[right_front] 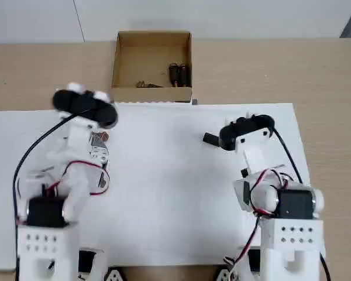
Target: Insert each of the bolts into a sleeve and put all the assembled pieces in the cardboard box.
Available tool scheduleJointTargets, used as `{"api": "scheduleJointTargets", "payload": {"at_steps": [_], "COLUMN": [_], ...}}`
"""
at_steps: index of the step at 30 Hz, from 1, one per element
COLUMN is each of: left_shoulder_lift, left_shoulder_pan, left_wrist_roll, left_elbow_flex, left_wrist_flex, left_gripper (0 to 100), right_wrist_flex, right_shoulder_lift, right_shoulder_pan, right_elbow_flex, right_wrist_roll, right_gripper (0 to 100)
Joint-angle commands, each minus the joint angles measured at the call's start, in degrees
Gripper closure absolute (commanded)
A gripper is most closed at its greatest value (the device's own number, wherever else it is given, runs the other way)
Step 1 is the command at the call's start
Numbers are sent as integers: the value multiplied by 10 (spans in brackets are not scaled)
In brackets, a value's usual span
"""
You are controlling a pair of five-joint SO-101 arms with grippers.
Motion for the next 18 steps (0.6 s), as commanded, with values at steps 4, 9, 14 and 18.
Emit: {"api": "scheduleJointTargets", "payload": {"at_steps": [4, 9, 14, 18], "left_shoulder_lift": [85, 98, 99, 97], "left_shoulder_pan": [-3, -3, -4, -34], "left_wrist_roll": [-185, -348, -493, -626], "left_elbow_flex": [-43, -40, -18, 21], "left_wrist_flex": [71, 113, 130, 123], "left_gripper": [994, 994, 994, 994], "right_wrist_flex": [-9, -9, -19, -41], "right_shoulder_lift": [-11, -13, -13, -13], "right_shoulder_pan": [52, 63, 63, 63], "right_elbow_flex": [1, 26, 26, 26], "right_wrist_roll": [29, 40, 39, 40], "right_gripper": [995, 995, 995, 995]}}
